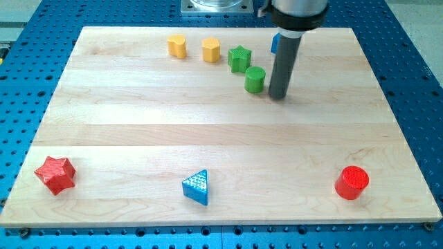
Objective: Slide the triangle to the bottom of the green circle
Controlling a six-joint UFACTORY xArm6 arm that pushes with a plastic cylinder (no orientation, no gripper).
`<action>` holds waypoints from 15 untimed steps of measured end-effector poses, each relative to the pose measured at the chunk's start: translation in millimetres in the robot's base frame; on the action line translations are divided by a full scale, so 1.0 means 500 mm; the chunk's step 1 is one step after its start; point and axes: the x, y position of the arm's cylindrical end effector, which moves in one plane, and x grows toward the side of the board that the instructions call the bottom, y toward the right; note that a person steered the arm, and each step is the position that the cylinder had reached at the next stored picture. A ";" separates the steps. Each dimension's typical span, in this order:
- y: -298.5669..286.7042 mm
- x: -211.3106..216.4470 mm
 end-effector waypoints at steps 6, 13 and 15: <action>-0.189 0.458; -0.358 0.297; -0.382 0.287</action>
